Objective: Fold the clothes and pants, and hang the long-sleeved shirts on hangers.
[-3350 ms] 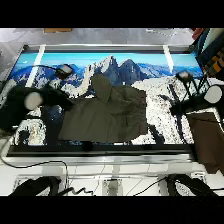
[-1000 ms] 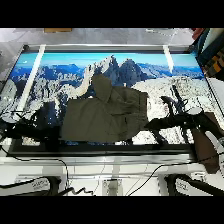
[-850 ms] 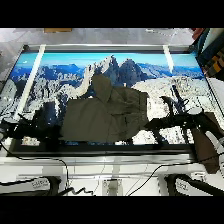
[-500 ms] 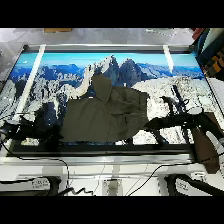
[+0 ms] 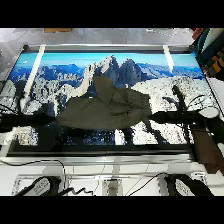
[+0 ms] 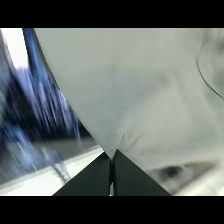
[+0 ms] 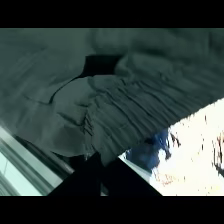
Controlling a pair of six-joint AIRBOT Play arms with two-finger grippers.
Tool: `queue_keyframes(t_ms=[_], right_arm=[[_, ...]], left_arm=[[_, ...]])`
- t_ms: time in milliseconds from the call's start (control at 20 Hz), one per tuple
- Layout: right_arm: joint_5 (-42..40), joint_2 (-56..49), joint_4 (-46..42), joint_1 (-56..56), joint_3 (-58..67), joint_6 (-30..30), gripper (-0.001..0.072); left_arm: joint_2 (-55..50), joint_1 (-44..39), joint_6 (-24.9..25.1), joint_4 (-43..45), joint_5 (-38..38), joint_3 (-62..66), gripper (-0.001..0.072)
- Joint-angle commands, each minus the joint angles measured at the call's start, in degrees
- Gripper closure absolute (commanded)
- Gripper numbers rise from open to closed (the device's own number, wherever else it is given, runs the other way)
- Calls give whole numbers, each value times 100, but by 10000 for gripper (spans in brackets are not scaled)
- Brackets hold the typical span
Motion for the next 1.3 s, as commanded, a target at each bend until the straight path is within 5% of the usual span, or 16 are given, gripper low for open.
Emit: queue_keyframes(t_ms=[0,300,550,750,900,1000,1150,1250], right_arm=[[-240,1145,542,184,389,22,694],[-1541,2179,-177,1429,2369,245,694],[-1611,2203,-437,1882,3512,586,694],[-1886,1985,-1609,1882,3611,778,695],[-1764,1185,-2444,1882,3611,1276,695],[-1565,457,-2721,1882,3611,1373,694],[-1508,-629,-2634,1884,3611,1375,693],[-1676,-1185,-2636,1882,3611,1375,693]], left_arm=[[1554,7,-332,-407,940,599,697],[4317,7,-315,-719,4277,846,697],[5523,7,-190,-634,5545,846,697],[5099,4,-199,-723,5090,844,697],[4063,-9,-343,-835,2909,841,698],[3141,-341,-365,-879,2146,826,699],[1733,-1261,-72,-863,2559,839,699],[1008,-1926,2,-632,3556,852,699]])
